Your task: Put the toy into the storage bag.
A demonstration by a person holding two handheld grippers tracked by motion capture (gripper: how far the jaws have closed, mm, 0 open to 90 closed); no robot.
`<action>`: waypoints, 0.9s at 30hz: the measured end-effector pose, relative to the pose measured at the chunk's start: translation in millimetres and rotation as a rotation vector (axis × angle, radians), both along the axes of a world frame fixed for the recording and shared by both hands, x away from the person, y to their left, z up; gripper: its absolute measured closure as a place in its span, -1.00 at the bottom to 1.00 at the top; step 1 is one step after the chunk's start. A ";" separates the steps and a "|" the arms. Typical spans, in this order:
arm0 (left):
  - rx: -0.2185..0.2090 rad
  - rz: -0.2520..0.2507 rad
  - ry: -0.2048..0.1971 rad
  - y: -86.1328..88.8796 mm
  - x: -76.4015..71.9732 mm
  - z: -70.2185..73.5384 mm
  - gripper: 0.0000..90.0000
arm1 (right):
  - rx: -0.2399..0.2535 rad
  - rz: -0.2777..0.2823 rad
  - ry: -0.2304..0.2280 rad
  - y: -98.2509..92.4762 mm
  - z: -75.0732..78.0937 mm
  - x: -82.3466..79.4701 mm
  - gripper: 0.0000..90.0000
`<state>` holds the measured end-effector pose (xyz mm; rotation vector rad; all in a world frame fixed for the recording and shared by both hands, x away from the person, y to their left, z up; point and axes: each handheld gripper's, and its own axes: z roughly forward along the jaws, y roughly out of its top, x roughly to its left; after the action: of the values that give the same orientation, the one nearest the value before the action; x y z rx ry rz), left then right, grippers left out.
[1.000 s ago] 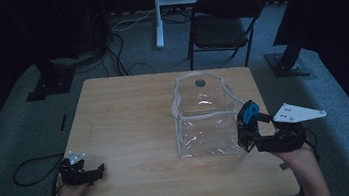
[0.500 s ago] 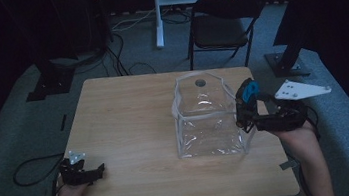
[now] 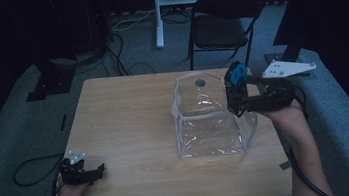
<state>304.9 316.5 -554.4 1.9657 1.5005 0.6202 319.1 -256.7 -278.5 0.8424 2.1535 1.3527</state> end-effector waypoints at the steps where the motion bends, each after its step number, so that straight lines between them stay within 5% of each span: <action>1: 0.000 0.000 0.000 0.0 0.0 0.0 -0.99 | 0.000 0.000 0.000 0.0 0.0 0.0 -0.41; 27: 0.000 0.000 0.000 0.0 0.0 0.0 -0.99 | -0.055 0.049 0.108 37.3 -21.7 60.8 -0.41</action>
<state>304.9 316.5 -554.4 1.9657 1.5003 0.6206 379.9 -219.4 -300.2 0.8644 2.2974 1.2924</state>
